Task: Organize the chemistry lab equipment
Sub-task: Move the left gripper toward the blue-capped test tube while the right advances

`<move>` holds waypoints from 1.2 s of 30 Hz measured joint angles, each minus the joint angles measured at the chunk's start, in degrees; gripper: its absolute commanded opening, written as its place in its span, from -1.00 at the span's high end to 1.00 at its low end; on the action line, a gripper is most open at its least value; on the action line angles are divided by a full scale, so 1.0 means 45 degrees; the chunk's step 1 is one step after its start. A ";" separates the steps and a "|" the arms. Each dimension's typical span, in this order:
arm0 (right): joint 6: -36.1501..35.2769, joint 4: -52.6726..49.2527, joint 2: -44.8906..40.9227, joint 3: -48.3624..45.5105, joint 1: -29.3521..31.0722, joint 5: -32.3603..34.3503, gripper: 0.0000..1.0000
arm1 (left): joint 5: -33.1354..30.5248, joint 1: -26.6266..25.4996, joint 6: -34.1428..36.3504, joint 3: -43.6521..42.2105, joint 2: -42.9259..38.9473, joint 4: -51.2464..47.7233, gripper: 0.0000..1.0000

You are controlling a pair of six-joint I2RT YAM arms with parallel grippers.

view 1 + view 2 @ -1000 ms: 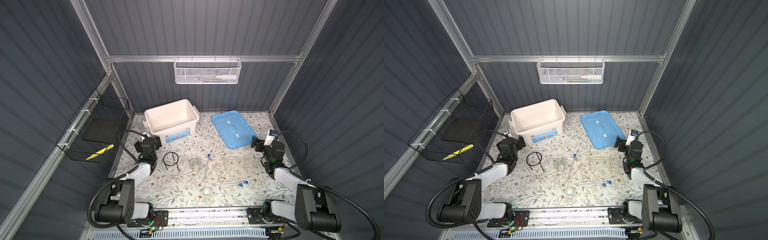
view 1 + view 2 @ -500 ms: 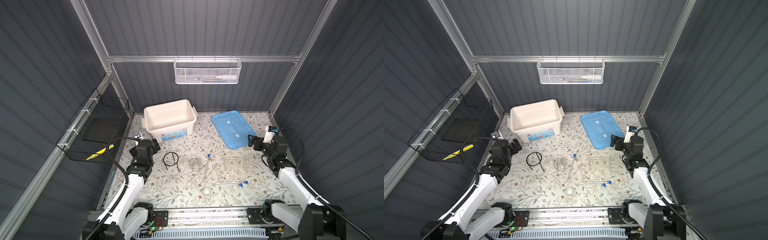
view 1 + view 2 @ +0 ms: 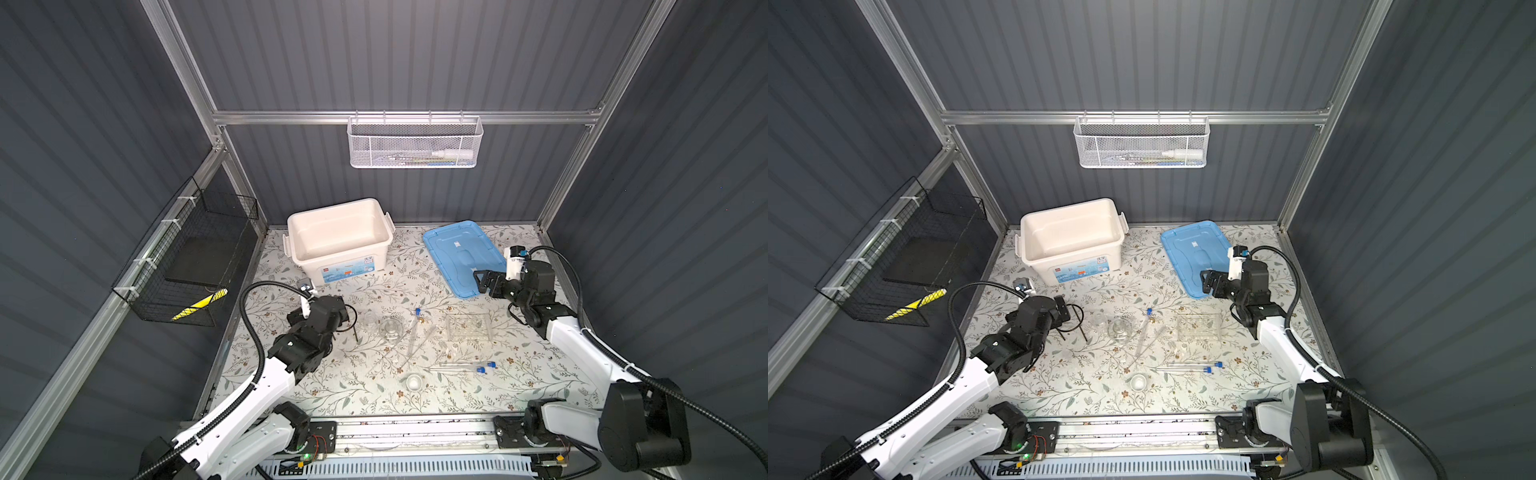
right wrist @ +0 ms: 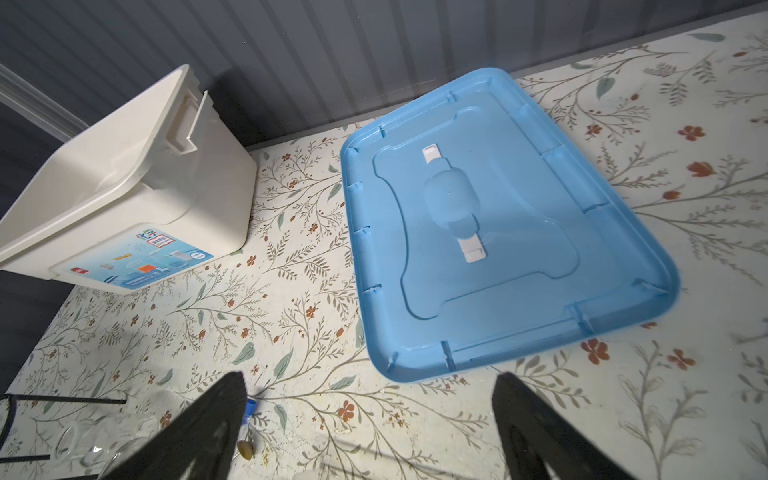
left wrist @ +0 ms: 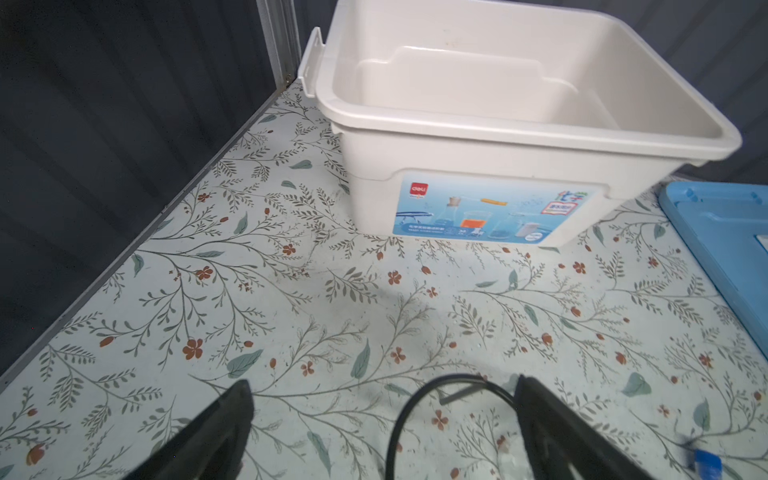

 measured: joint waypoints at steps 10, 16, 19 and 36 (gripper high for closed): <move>0.0204 0.0126 0.0559 0.0296 0.0593 -0.0612 -0.82 | -0.2273 -0.3366 -0.2050 0.1005 0.2705 -0.1666 -1.00; 0.0481 -0.0126 0.0214 0.0350 0.1209 0.0058 -0.81 | -0.1389 -0.3385 -0.1161 0.0627 0.2667 -0.0743 -0.99; 0.0578 -0.0282 -0.0175 0.0350 0.1506 0.0398 -0.78 | -0.0937 -0.3385 -0.0617 0.0593 0.2890 -0.0544 -1.00; 0.2215 -0.2322 -0.0738 0.0661 0.2895 0.2356 -0.69 | 0.1753 -0.3347 0.1404 0.0000 0.3007 0.0656 -0.99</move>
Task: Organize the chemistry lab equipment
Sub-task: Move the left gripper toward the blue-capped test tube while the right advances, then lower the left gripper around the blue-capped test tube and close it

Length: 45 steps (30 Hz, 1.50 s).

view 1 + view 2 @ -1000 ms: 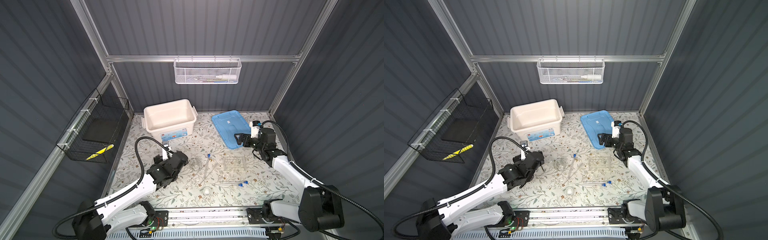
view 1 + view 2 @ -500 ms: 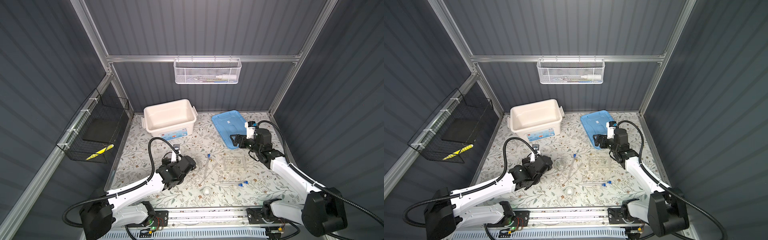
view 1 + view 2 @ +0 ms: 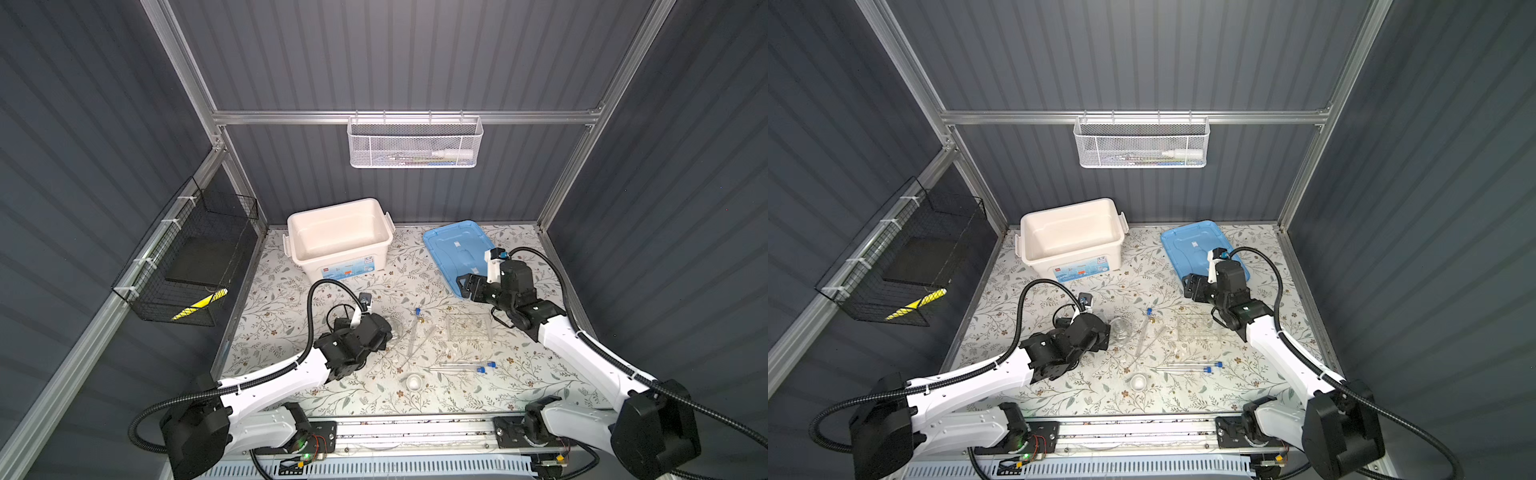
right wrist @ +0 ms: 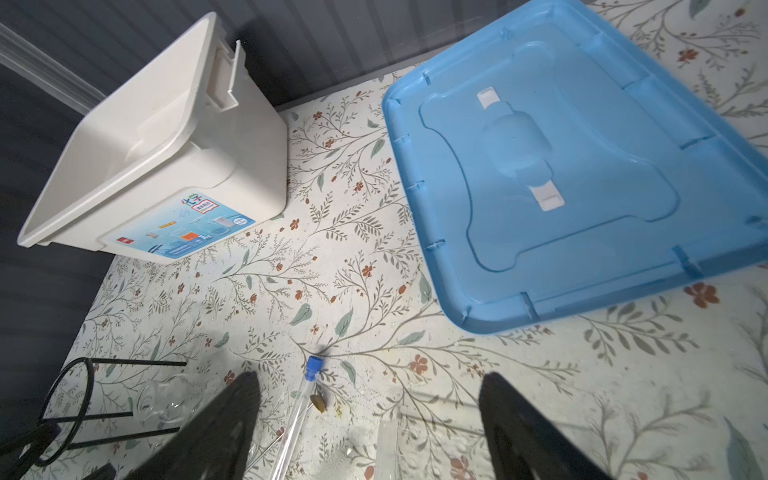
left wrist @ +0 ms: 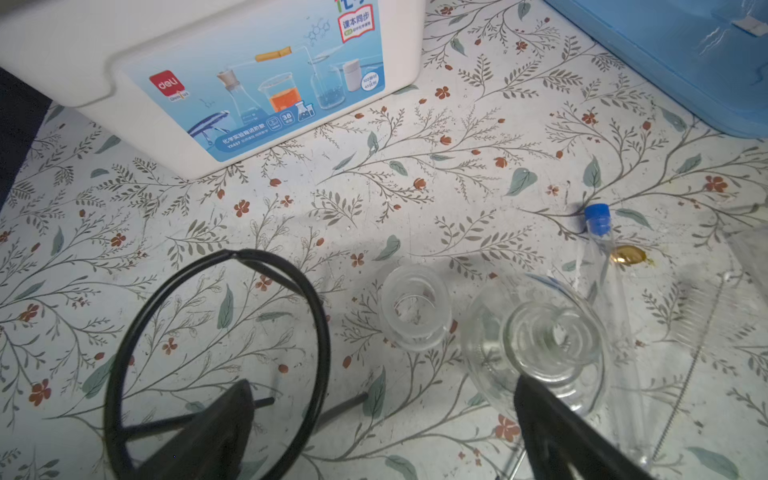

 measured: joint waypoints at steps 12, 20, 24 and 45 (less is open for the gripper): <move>0.0408 -0.0559 -0.0437 -0.0005 0.0068 0.0321 -0.70 | 0.1690 0.0068 0.1044 0.0967 0.0291 -0.0117 -0.70; 0.0136 -0.0821 -0.0481 -0.0049 0.0068 0.0554 -0.76 | 0.2351 -0.0345 0.0894 0.1515 0.0840 -0.0253 -0.56; -0.0165 -0.0821 -0.0476 -0.0063 0.0068 0.0695 -0.98 | 0.2074 -0.1239 0.0505 0.2244 0.1273 -0.0578 -0.54; -0.0976 -0.1030 -0.1059 -0.0423 -0.0461 0.1166 -0.98 | 0.2181 -0.2793 -0.1875 0.5105 0.5901 -0.1049 -0.28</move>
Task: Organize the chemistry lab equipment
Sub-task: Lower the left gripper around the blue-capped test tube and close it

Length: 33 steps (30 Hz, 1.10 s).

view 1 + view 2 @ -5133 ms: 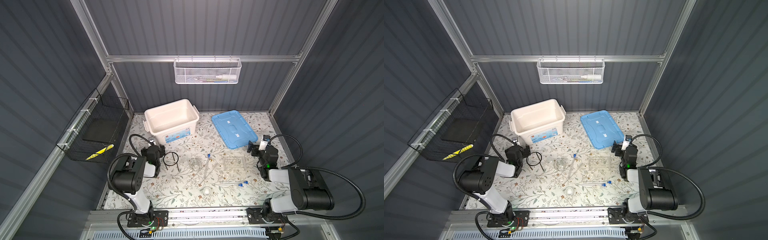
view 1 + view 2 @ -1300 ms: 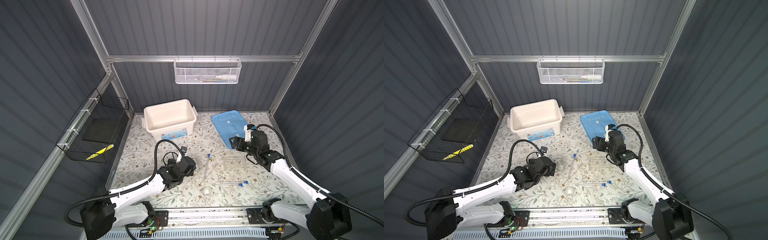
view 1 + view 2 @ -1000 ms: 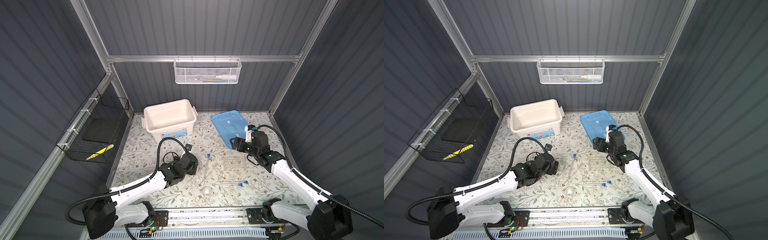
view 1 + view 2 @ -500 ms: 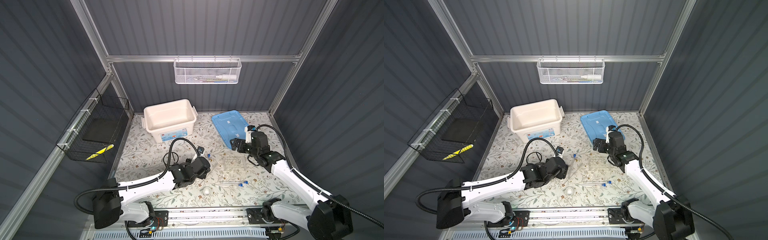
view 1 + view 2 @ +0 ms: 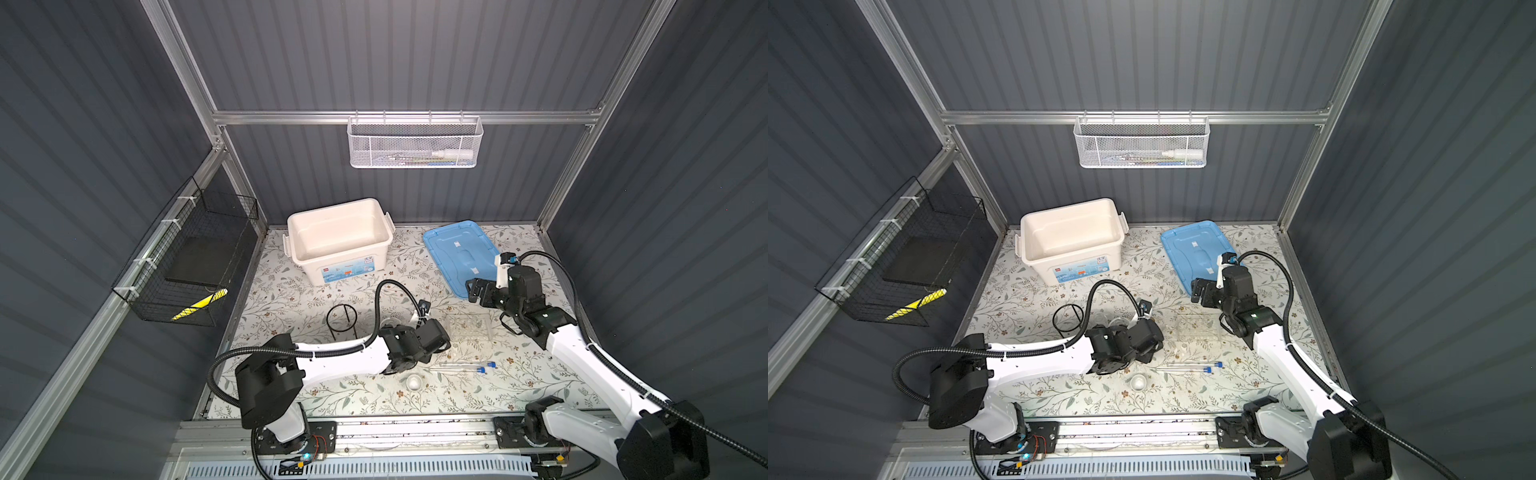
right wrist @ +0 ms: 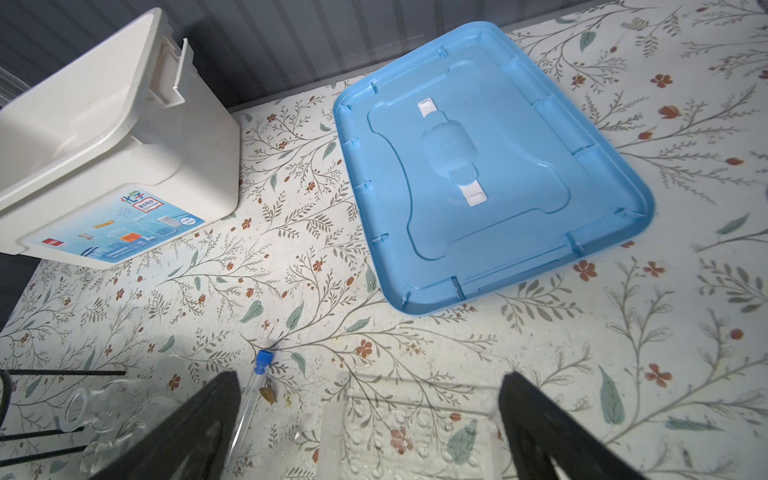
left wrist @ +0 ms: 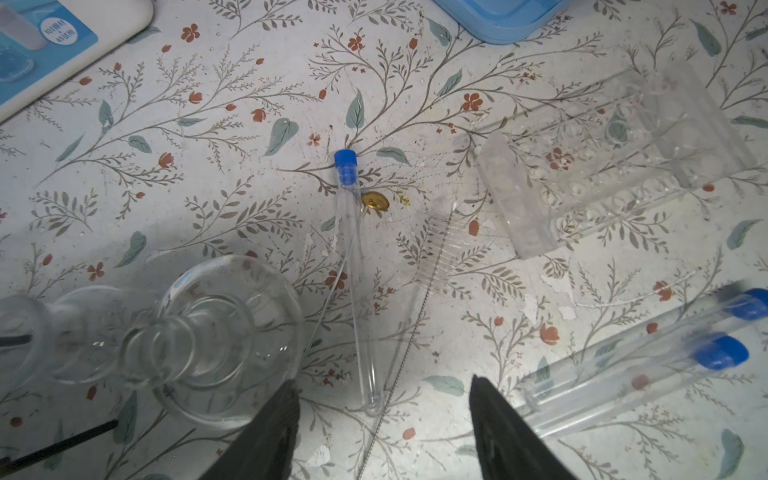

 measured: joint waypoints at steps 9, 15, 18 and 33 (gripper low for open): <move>0.0029 -0.0272 0.0058 0.0000 -0.0238 -0.0248 -0.98 | 0.1039 0.1243 -0.0175 0.0840 0.0986 -0.0121 -0.09; 0.0024 -0.0393 0.0160 0.0000 -0.0272 -0.0500 -0.98 | 0.1627 0.1297 -0.0078 0.1545 0.1797 -0.0112 0.00; 0.0024 -0.0457 0.0165 0.0000 -0.0272 -0.0583 -0.98 | 0.1826 0.1360 -0.0136 0.1549 0.2103 -0.0141 0.09; 0.0000 -0.0534 0.0559 -0.0083 -0.0345 -0.0602 -0.98 | 0.2142 0.1622 -0.0335 0.2244 0.3099 -0.0685 0.18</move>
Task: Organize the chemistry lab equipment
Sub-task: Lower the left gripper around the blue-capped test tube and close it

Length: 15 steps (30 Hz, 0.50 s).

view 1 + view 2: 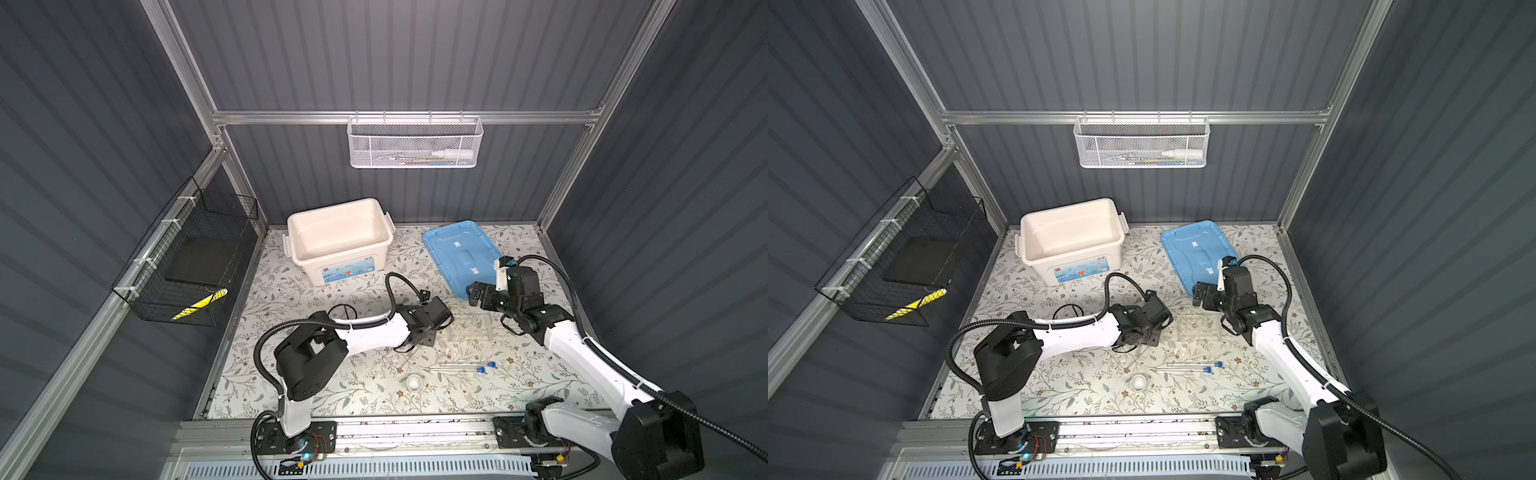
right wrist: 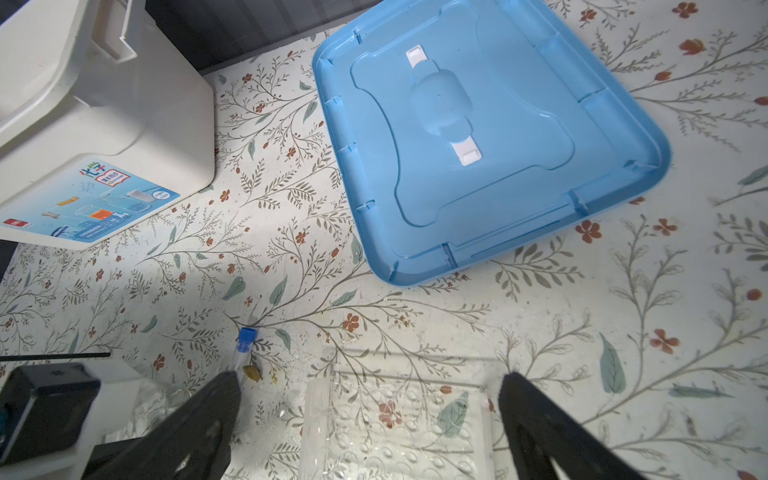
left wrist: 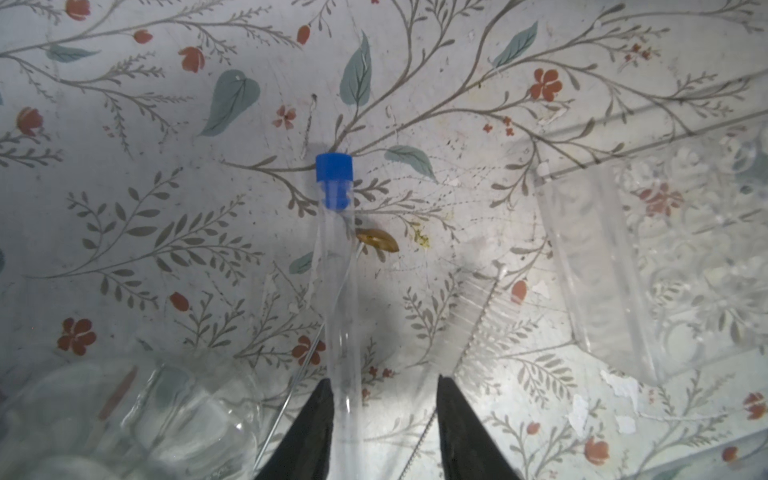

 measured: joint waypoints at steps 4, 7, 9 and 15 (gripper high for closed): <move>-0.0005 -0.0019 0.0000 -0.0092 -0.0029 0.0000 -0.98 | 0.0015 0.0117 -0.0185 0.0000 0.0019 -0.0180 0.18; -0.0010 -0.0019 0.0000 -0.0097 -0.0092 0.0005 -0.98 | 0.0015 0.0219 -0.0199 0.0000 0.0019 -0.0194 0.19; -0.0010 -0.0019 0.0000 -0.0097 -0.0141 0.0005 -0.98 | 0.0015 0.0267 -0.0199 0.0000 0.0019 -0.0194 0.20; -0.0005 -0.0029 0.0000 -0.0107 -0.0165 0.0005 -0.98 | 0.0024 0.0505 -0.0199 -0.0005 0.0151 -0.0194 0.24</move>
